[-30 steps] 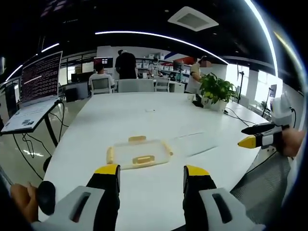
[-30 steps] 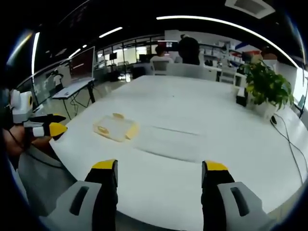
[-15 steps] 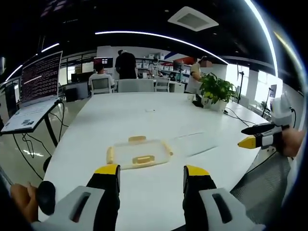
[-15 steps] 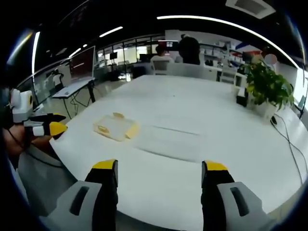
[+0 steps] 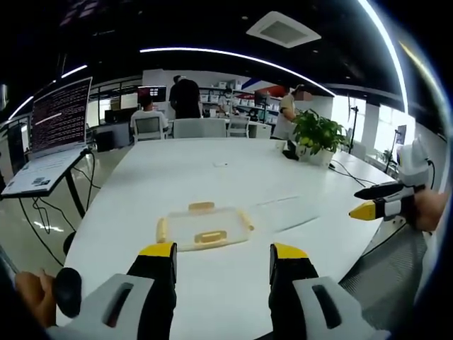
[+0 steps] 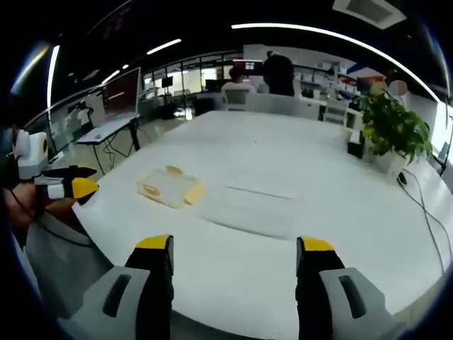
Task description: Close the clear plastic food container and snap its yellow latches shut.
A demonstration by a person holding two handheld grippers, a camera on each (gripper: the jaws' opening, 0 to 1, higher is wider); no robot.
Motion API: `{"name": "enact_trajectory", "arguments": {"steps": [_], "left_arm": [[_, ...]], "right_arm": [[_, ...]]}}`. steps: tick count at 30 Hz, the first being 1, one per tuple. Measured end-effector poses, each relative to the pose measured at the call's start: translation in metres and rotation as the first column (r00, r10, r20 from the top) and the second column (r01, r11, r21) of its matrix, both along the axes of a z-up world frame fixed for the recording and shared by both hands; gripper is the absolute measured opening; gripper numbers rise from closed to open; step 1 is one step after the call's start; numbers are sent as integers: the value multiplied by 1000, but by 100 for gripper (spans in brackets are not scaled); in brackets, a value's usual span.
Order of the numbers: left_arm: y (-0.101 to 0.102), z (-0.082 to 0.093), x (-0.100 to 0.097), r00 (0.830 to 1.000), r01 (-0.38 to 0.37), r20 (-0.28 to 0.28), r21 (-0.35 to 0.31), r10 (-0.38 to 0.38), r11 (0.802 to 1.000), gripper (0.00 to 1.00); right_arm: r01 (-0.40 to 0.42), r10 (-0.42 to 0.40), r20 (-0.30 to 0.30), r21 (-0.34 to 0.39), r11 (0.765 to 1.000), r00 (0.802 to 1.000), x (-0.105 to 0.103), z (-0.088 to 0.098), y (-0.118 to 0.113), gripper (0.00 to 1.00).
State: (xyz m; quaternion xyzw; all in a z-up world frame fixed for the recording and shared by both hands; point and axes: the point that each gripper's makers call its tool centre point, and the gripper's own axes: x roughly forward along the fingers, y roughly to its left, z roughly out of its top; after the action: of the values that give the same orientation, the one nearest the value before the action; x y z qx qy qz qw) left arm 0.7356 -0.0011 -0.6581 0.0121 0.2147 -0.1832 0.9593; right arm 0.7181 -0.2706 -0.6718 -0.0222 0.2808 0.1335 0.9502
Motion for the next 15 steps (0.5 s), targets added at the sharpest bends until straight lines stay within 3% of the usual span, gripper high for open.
{"name": "enact_trajectory", "arguments": {"steps": [6, 11, 15], "left_arm": [[0, -1, 0, 1000, 0, -6, 0, 0, 1000, 47], [7, 0, 4, 999, -36, -28, -42, 35, 998, 47], [0, -2, 6, 1000, -1, -29, -32, 0, 999, 47]], "right_arm": [[5, -5, -3, 9, 1000, 1000, 0, 0, -1, 68], [-9, 9, -14, 21, 1000, 1000, 2, 0, 3, 68], [-20, 21, -27, 35, 999, 999, 3, 0, 6, 68]]}}
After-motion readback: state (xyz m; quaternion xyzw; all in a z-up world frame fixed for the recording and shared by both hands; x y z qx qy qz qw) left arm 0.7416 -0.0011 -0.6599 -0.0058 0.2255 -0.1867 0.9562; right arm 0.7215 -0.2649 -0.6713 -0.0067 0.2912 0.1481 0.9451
